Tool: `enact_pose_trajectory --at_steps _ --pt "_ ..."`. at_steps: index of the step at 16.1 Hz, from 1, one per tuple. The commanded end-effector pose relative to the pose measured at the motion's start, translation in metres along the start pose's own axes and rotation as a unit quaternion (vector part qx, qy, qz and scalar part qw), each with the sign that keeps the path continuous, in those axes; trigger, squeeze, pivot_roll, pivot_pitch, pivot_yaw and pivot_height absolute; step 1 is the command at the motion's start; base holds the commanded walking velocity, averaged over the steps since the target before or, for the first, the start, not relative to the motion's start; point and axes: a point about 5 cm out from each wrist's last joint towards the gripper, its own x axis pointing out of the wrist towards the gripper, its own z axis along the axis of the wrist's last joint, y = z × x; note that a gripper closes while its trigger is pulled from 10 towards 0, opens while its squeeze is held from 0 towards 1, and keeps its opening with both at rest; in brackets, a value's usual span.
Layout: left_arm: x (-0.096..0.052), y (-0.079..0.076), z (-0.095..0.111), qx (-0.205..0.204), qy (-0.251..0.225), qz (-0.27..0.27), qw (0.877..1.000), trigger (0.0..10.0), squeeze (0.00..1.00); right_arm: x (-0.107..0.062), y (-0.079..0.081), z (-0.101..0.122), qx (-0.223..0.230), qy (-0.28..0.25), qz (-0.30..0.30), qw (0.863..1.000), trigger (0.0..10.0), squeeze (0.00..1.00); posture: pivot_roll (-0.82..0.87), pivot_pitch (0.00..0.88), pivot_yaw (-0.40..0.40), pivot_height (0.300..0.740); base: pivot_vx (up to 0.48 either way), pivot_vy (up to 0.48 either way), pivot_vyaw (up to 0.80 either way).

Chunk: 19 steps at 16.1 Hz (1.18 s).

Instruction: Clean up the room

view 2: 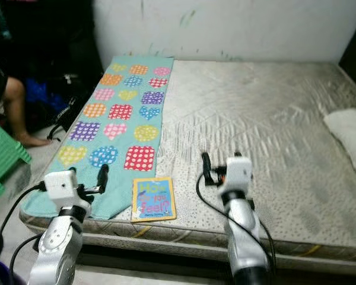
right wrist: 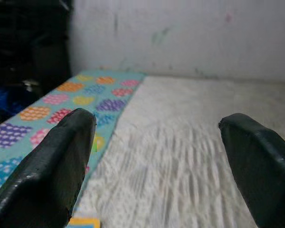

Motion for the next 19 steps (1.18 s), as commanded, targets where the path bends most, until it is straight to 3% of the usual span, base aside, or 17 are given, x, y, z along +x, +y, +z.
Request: enact_pose_trajectory --at_steps 1,4,8,13,19 --pt "0.0 0.002 0.006 0.003 -0.014 0.01 1.0 10.0 0.0 -0.001 0.002 -0.005 0.001 0.016 0.006 1.0 10.0 0.0 -0.01 0.0 -0.008 0.74 0.0 0.0 0.0" --pt "0.007 -0.002 0.009 0.001 -0.018 0.012 1.0 10.0 0.0 0.004 -0.001 -0.003 0.016 0.025 -0.01 1.0 10.0 0.0 -0.03 0.0 0.023 0.74 0.0 0.0 0.0" --pt "0.012 0.005 0.012 0.003 -0.014 0.01 1.0 10.0 0.0 -0.008 -0.001 -0.002 -0.035 0.011 0.018 0.999 10.0 0.0 -0.08 0.0 0.05 0.74 0.0 0.0 0.0" --pt "0.008 0.002 0.007 -0.018 0.001 0.022 1.0 10.0 0.0 -0.011 -0.023 0.001 -0.008 0.023 -0.046 0.999 10.0 0.0 -0.06 0.0 0.039 0.74 0.0 0.0 0.0" --pt "0.008 0.005 0.002 -0.038 0.017 0.028 0.999 10.0 0.0 -0.012 -0.018 0.0 -0.002 0.03 -0.042 0.999 10.0 0.0 -0.07 0.0 0.038 0.74 0.0 0.0 -0.6"
